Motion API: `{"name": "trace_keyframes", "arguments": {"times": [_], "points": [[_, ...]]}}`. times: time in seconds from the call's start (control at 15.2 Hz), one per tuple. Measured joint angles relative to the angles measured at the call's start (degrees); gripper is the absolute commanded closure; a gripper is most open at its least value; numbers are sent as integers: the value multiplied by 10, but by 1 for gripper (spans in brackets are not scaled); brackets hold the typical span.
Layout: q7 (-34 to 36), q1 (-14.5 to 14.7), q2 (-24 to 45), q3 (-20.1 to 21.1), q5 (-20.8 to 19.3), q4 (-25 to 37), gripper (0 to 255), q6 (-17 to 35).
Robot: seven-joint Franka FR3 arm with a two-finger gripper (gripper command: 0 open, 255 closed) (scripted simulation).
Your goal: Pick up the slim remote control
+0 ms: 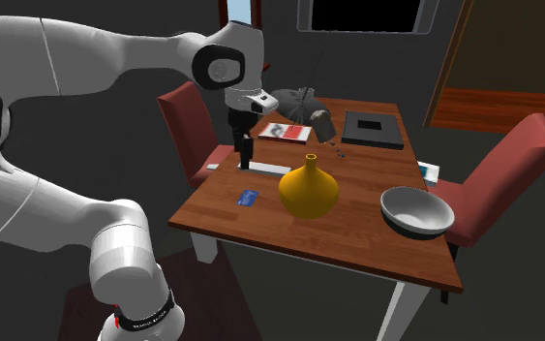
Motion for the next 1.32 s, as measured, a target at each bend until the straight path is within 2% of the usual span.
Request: {"name": "trace_keyframes", "arguments": {"times": [0.4,0.73,0.92,1.06,1.32], "points": [[127,-8,88,89,18,16,0,95],[235,-25,178,154,-2,54,0,162],[307,-37,244,190,-33,86,0,198],[363,-43,301,213,-68,118,0,220],[464,-38,393,237,-136,168,0,248]]}}
